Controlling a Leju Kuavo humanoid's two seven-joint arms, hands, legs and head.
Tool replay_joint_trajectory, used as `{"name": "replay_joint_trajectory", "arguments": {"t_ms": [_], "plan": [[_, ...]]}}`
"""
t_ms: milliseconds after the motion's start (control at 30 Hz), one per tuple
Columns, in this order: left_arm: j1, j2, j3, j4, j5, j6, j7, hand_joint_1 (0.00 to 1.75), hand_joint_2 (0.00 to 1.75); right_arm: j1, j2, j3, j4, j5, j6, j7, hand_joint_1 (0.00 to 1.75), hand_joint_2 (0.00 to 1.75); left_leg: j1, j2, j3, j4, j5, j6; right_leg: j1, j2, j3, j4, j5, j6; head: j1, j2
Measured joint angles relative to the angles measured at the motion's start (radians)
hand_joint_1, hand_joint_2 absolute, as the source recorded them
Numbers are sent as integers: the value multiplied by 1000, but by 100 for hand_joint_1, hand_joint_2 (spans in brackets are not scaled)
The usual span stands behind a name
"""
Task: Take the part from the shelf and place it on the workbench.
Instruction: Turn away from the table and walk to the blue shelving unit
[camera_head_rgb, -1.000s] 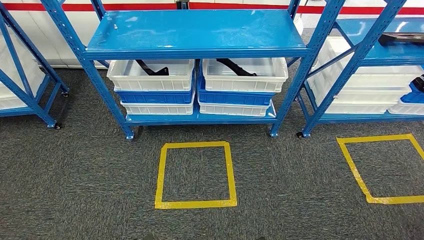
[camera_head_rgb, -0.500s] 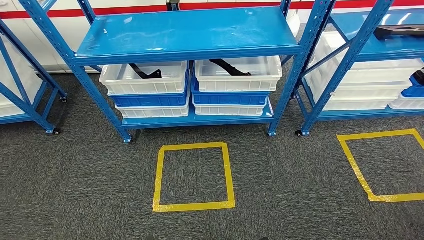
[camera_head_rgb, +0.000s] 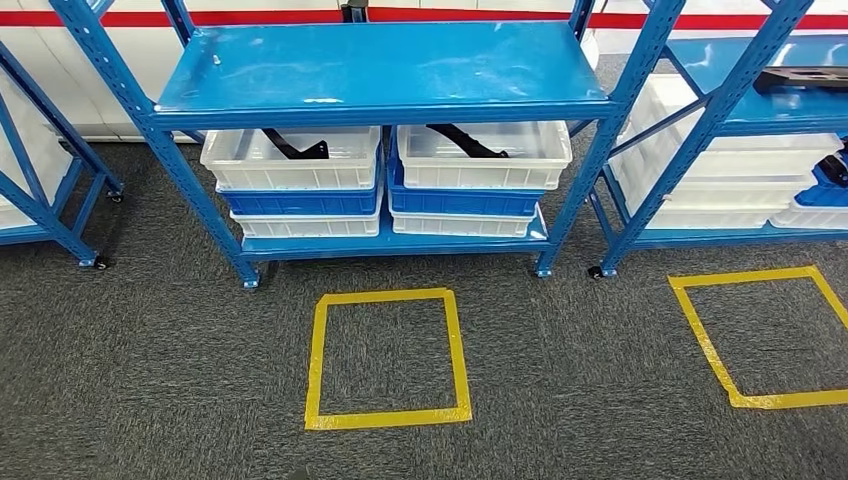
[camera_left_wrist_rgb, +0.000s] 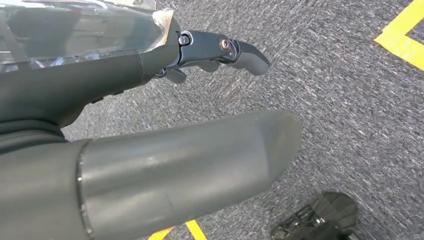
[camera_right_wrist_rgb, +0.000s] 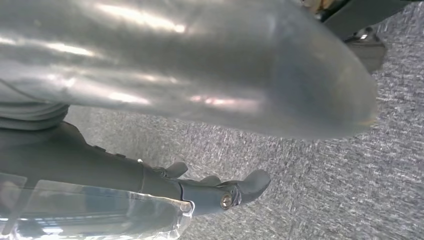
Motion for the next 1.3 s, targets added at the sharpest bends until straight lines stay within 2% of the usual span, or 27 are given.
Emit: {"name": "replay_joint_trajectory", "arguments": {"t_ms": [67, 100, 133, 167, 200, 267, 333, 400, 433, 467, 500, 567, 600, 633, 733, 833, 867, 967, 1000, 1033, 1067, 1100, 1133, 1167, 1200, 1233, 1300], "plan": [[0, -1, 0, 0, 0, 0, 1, 0, 0, 0, -1, -5, 0, 4, 0, 0, 0, 0, 0, -1, 14, 1, -12, -8, -3, -6, 59, -138, 65, 16, 1, 0], [-1, -2, -1, 0, 0, 0, 1, 0, 0, -1, -2, -8, 0, 7, 0, 0, 0, 0, -2, -1, 19, 3, -19, -13, -3, -8, 88, -197, 87, 15, 1, 0], [-1, -2, -1, 0, 0, 0, 1, 0, 0, -1, -1, -10, 0, 9, 0, -1, 0, 0, -5, -1, 22, 4, -25, -18, -2, -10, 107, -234, 99, 10, 0, 0], [-1, -2, -1, 0, 0, 0, 1, 0, 0, -1, -1, -13, 0, 10, 0, -1, 0, 0, -8, -1, 24, 4, -29, -22, 0, -10, 114, -246, 101, 1, 0, 0], [-2, -2, -2, 0, -1, 0, 1, 0, 0, -1, -1, -16, 0, 12, 0, -1, 0, 0, -8, -1, 26, 3, -32, -25, 1, -9, 117, -247, 99, -9, -1, 0], [-3, -3, -4, -1, -2, 0, 1, 0, 0, 1, -1, -23, 0, 12, 0, -3, 0, 0, -4, -1, 24, 12, -42, -34, -4, -7, 122, -248, 95, -22, -2, 0], [-4, -4, -6, -1, -3, 0, 1, 0, 0, 0, -1, -28, -1, 13, 0, -5, 0, 0, 1, -2, -9, 82, -77, -45, -12, -6, 132, -250, 89, -36, -3, 0], [-4, -4, -8, -1, -4, 0, 1, 0, 0, 0, -1, -31, -1, 13, 0, -6, 0, 0, 3, -2, -84, 217, -127, -52, -11, -6, 141, -250, 81, -46, -4, 0], [-3, -4, -8, -1, -4, 0, 1, 0, 0, 1, 0, -33, -1, 13, 0, -6, 0, 0, 5, -2, -122, 273, -138, -55, -10, -6, 144, -250, 78, -49, -4, 0], [-2, -4, -8, -1, -4, 0, 1, 0, 0, 1, 0, -35, -1, 13, 0, -6, 0, 0, 6, -1, -147, 297, -129, -56, -10, -4, 149, -250, 74, -50, -4, 0], [-1, -4, -8, -1, -5, 0, 1, 0, 0, 2, 0, -37, -1, 13, 0, -6, 0, 0, 8, -1, -153, 283, -100, -55, -11, -2, 155, -250, 70, -50, -4, 0], [-2, -3, -9, -2, -5, 0, 1, 0, 0, 3, 1, -38, -1, 13, 0, -6, 0, 0, 10, -1, -115, 165, -11, -50, -12, 3, 169, -250, 60, -45, -4, 0], [-2, -2, -9, -2, -6, 0, 1, 0, 0, 3, 1, -39, -1, 13, 0, -6, 0, 0, 10, -1, -91, 107, 20, -48, -12, 4, 172, -251, 56, -42, -4, 0], [-3, -2, -10, -2, -6, -1, 2, 0, 0, 3, 2, -41, -1, 13, 0, -6, 0, 0, 9, -2, -71, 61, 33, -45, -9, 5, 176, -250, 51, -37, -4, 0], [-6, -3, -15, -3, -9, -4, 3, 0, 0, 2, 2, -45, -1, 14, 0, -6, 0, 0, 0, -3, -52, 30, 20, -37, -3, 5, 174, -254, 43, -20, -4, 0], [-8, -5, -18, -4, -10, -6, 4, 0, 0, 2, 3, -50, -3, 16, -1, -6, 0, 0, 0, -4, -37, 16, 20, -17, -3, 2, 176, -240, 30, -6, -3, 0], [-9, -5, -18, -4, -11, -6, 5, 0, 0, 2, 3, -52, -3, 16, -2, -6, 0, 0, 2, -3, -29, 10, 20, -10, -2, 1, 159, -203, 15, -6, -2, 0], [-11, -8, -19, -4, -12, -7, 5, 0, 0, 5, 3, -54, -3, 16, -2, -6, 0, 0, -1, -2, -17, 6, 12, 4, -1, 0, 42, -11, -45, -11, 0, 0], [-10, -8, -19, -4, -12, -8, 5, 0, 0, 8, 2, -56, -3, 17, -2, -6, 0, 0, -3, -3, -14, 6, 8, 5, -1, 0, 13, 25, -47, -9, 0, 0], [-10, -8, -19, -4, -13, -8, 6, 0, 0, 10, 2, -57, -3, 17, -2, -7, 0, 0, -4, -5, -8, 6, 3, 6, -1, 0, 3, 22, -32, -3, 0, 0], [-9, -9, -19, -4, -14, -9, 6, 0, 0, 10, 2, -59, -3, 18, -2, -7, 0, 0, -4, -6, -1, 6, -3, 4, -1, -1, 15, -22, -1, 4, 0, 0], [-9, -9, -19, -4, -15, -9, 6, 0, 0, 10, 2, -59, -3, 19, -2, -7, 0, 0, -4, -7, 8, 6, -9, 2, -1, -2, 41, -94, 38, 10, 0, 0], [-10, -10, -19, -4, -16, -9, 6, 0, 0, 10, 2, -60, -3, 20, -2, -7, 0, 0, -6, -8, 15, 7, -17, -2, 1, -3, 71, -164, 72, 11, 0, 0], [-10, -11, -19, -4, -16, -9, 6, 0, 0, 9, 2, -60, -4, 22, -3, -8, 0, 0, -8, -8, 21, 7, -24, -7, 3, -4, 96, -217, 95, 7, 0, 0], [-11, -11, -19, -4, -17, -9, 6, 0, 0, 9, 2, -60, -4, 23, -3, -8, 0, 0, -10, -8, 24, 6, -31, -12, 6, -5, 111, -246, 105, 0, 0, 0], [-11, -12, -19, -4, -17, -9, 6, 0, 0, 9, 2, -61, -4, 26, -3, -8, 0, 0, -11, -8, 26, 5, -35, -17, 10, -5, 116, -252, 105, -8, -1, 0], [-12, -12, -20, -6, -17, -8, 7, 0, 0, 9, 2, -64, -4, 28, -3, -8, 0, 0, -9, -8, 31, 4, -43, -26, 4, -3, 123, -257, 101, -21, -1, 0]]}}
